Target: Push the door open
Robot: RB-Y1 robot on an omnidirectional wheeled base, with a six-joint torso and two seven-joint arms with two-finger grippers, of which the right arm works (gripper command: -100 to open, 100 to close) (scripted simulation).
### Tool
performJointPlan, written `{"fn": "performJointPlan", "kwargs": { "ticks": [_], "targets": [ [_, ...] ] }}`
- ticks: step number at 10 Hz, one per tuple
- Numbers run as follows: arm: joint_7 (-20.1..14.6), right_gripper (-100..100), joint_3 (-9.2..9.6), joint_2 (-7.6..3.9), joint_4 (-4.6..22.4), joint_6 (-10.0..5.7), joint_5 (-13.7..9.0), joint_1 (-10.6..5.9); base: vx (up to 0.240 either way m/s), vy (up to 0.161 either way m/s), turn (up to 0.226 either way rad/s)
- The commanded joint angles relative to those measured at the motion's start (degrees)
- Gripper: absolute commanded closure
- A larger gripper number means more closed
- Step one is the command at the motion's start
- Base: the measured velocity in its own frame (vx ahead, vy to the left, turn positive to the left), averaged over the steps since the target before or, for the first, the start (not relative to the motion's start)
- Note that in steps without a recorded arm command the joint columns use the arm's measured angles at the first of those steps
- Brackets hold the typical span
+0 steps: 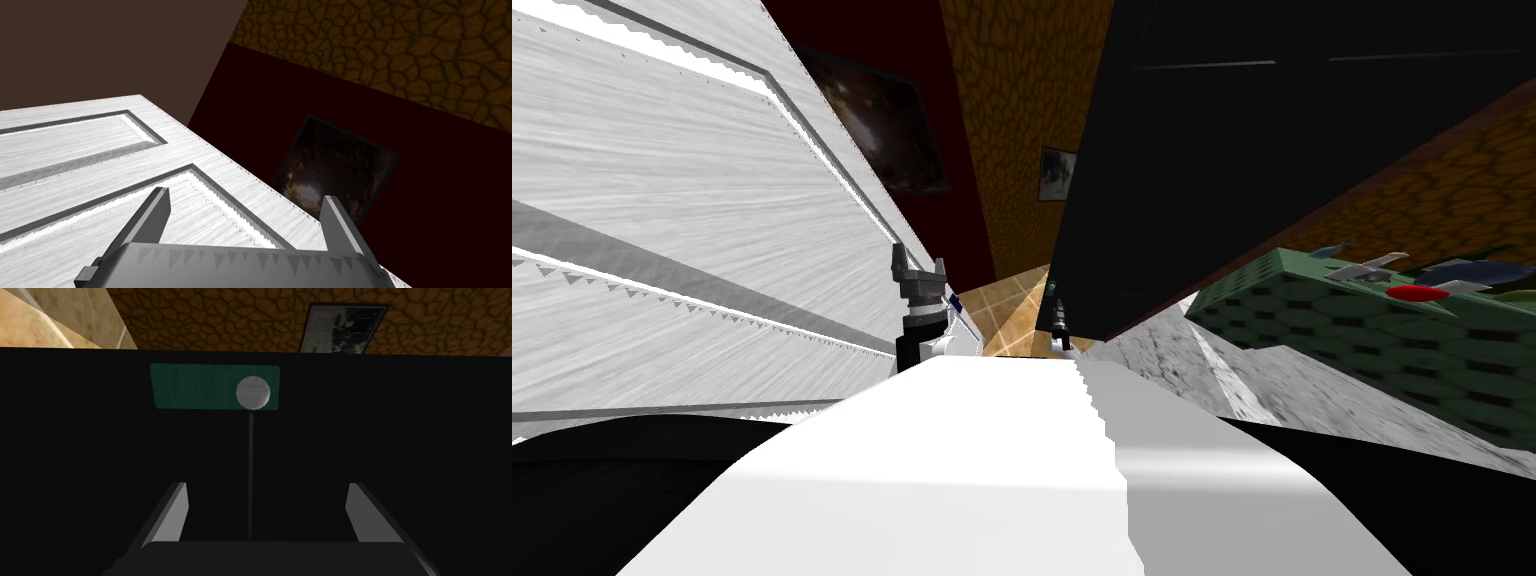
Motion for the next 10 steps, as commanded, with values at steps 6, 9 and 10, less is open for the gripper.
{"fn": "performJointPlan", "kwargs": {
  "ticks": [6, 9, 10],
  "targets": [
    [0.2, -100, -0.2, -3.6, 0.1, -0.23, -0.1, 0.03, 0.092, -0.138, -0.008],
    [0.5, -100, -0.46, -4.52, 0.2, -0.55, -0.2, 0.08, 0.208, -0.018, 0.023],
    [0.6, -100, -0.55, -3.98, 0.2, -0.65, -0.3, 0.1, 0.2, 0.079, 0.032]
  ]
}}
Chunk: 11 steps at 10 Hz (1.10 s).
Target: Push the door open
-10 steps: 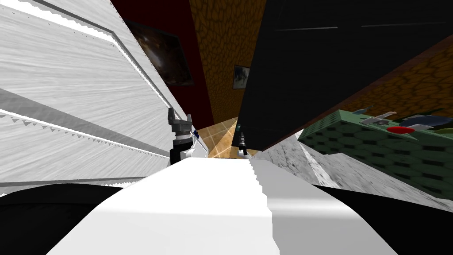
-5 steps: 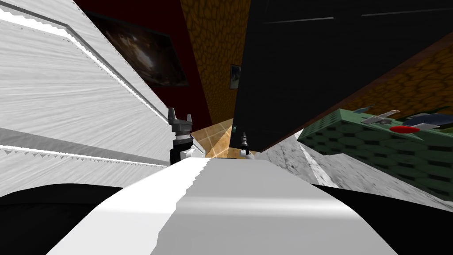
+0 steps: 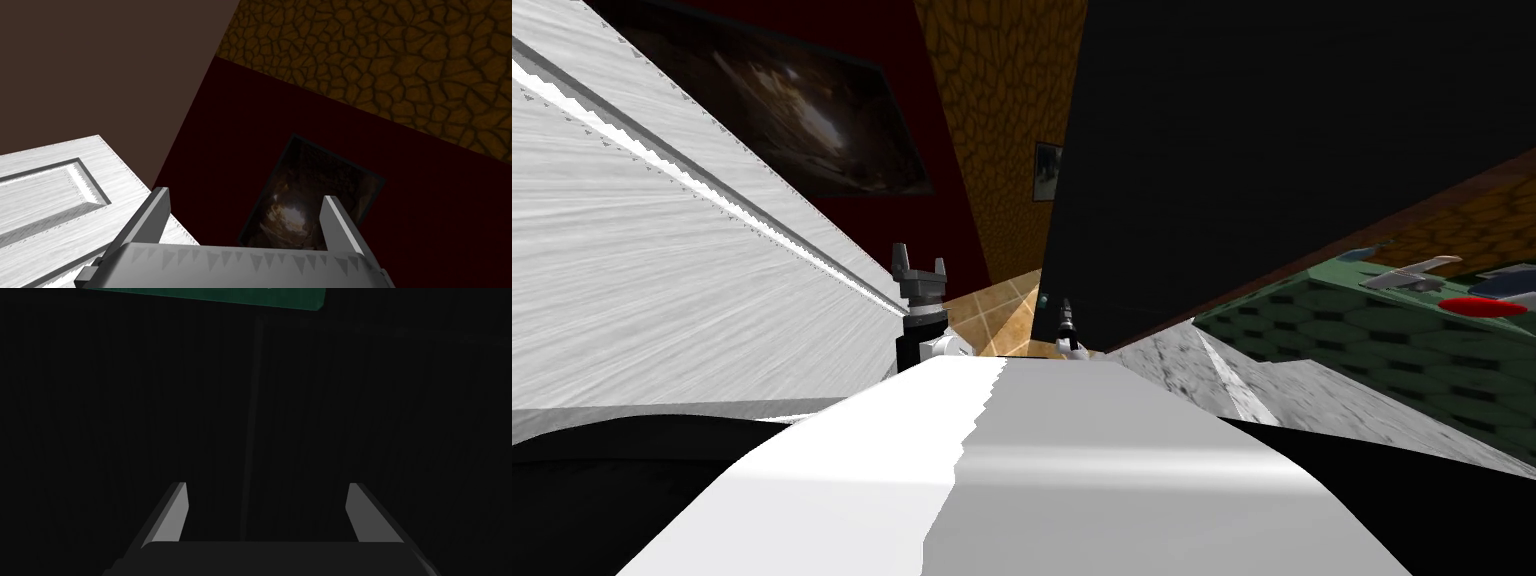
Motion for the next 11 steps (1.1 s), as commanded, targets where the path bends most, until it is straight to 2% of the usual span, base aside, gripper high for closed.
{"fn": "performJointPlan", "kwargs": {
  "ticks": [1, 4, 5, 6, 11],
  "targets": [
    [0.1, -100, -0.09, 0.85, -0.1, -0.13, 0.0, 0.09, 0.187, 0.088, 0.022],
    [0.3, -100, -0.27, 3.99, 0.0, -0.33, -0.1, 0.12, 0.12, 0.137, 0.035],
    [0.3, -100, -0.31, 3.26, 0.8, -0.81, -0.2, -0.06, 0.036, 0.068, -0.004],
    [0.3, 100, -0.31, 3.26, 0.8, -0.81, -0.2, -0.06, -0.008, -0.007, -0.005],
    [0.3, 100, -0.31, 3.26, 0.8, -0.81, -0.2, -0.06, -0.006, -0.015, 0.002]
  ]
}}
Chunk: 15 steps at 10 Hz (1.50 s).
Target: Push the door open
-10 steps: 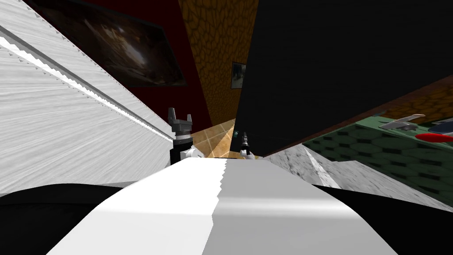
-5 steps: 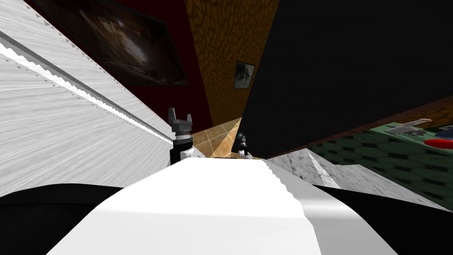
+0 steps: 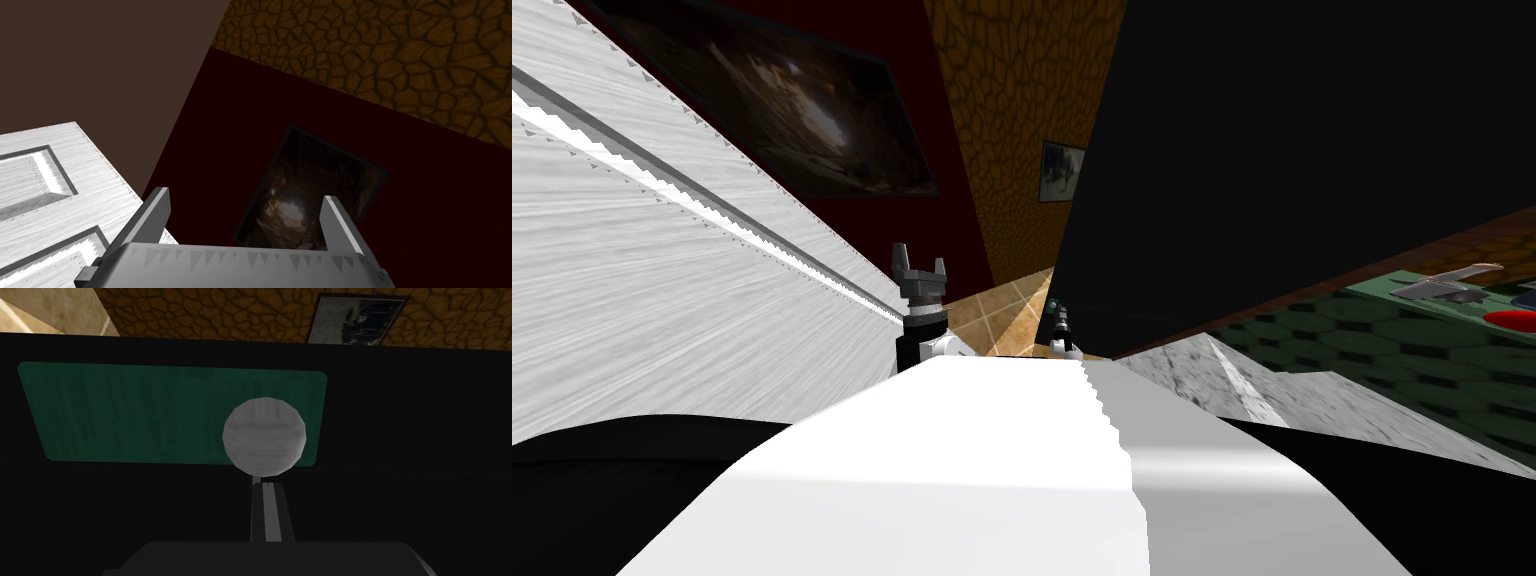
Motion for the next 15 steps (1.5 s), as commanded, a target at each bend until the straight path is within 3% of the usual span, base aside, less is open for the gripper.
{"fn": "performJointPlan", "kwargs": {
  "ticks": [1, 3, 5, 8, 12, 14, 15],
  "targets": [
    [0.5, -100, 1.6, -1.62, -0.5, 0.26, -1.4, 0.28, -0.061, -0.054, -0.111],
    [1.2, -100, 3.75, -2.73, -1.3, 0.62, -3.2, 0.65, -0.127, -0.114, -0.118],
    [1.9, -100, 5.92, -2.95, -2.0, 0.97, -5.0, 1.02, -0.111, -0.072, -0.081],
    [2.9, -100, 9.1, -1.71, -3.1, 1.5, -7.7, 1.56, -0.113, -0.003, -0.091],
    [3.7, -100, 11.63, 0.94, -3.9, 1.92, -9.8, 2.0, -0.115, 0.14, -0.042],
    [3.5, -100, 11.55, 0.83, -3.1, 1.34, -9.8, 1.69, -0.021, 0.091, -0.006],
    [3.6, -100, 11.54, -0.04, -3.3, 1.43, -9.8, 1.77, 0.05, -0.08, -0.016]
  ]
}}
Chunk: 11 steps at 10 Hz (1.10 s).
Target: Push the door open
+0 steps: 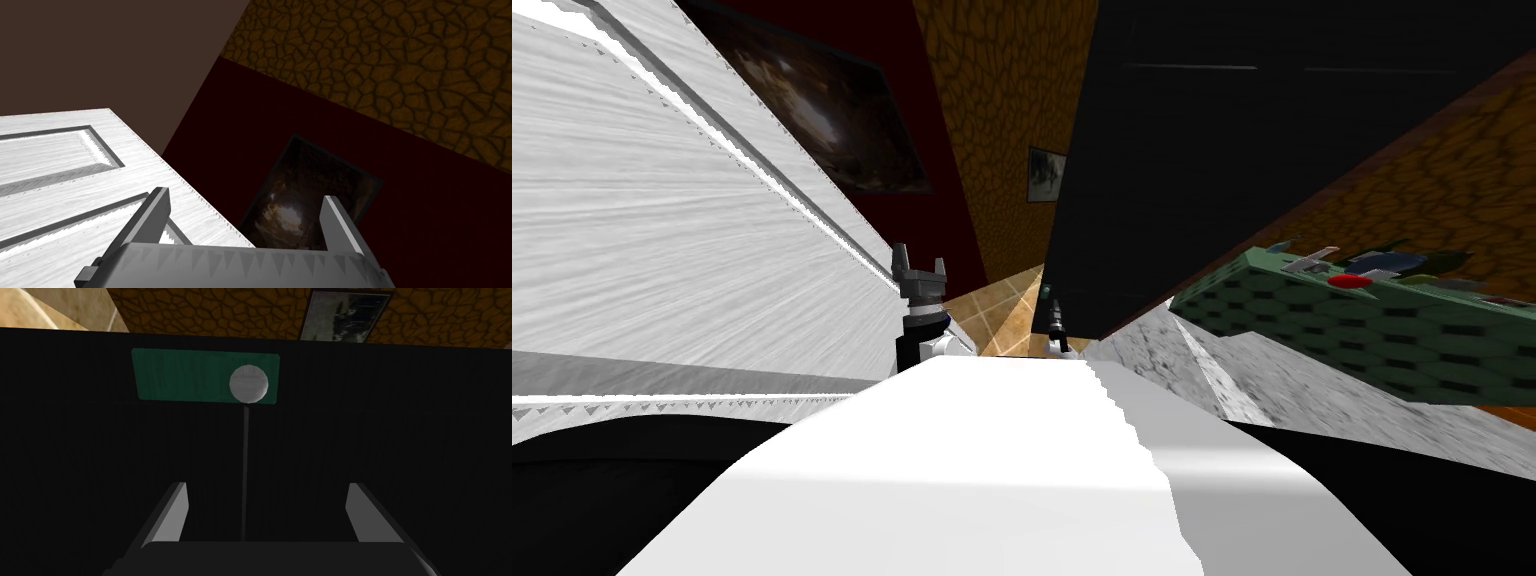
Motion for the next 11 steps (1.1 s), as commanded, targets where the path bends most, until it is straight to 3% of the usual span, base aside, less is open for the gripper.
{"fn": "performJointPlan", "kwargs": {
  "ticks": [1, 4, 5, 7, 10, 11],
  "targets": [
    [0.0, -100, -0.13, -0.8, 0.7, -0.31, -0.1, -0.45, 0.093, -0.142, 0.0],
    [0.3, -100, -0.35, -3.01, 0.8, -0.74, -0.1, -0.36, 0.172, -0.11, 0.012],
    [0.4, -100, -0.42, -3.07, 0.9, -0.89, -0.1, -0.34, 0.248, -0.041, 0.024],
    [0.6, -100, -0.56, -2.31, 1.0, -1.17, -0.1, -0.28, 0.19, 0.05, 0.023],
    [0.8, -100, -0.73, 0.44, 1.1, -1.51, -0.1, -0.22, 0.153, 0.124, 0.007],
    [1.0, -100, -0.73, -0.28, -0.1, -1.18, -0.1, 0.84, 0.058, 0.066, -0.007]
  ]
}}
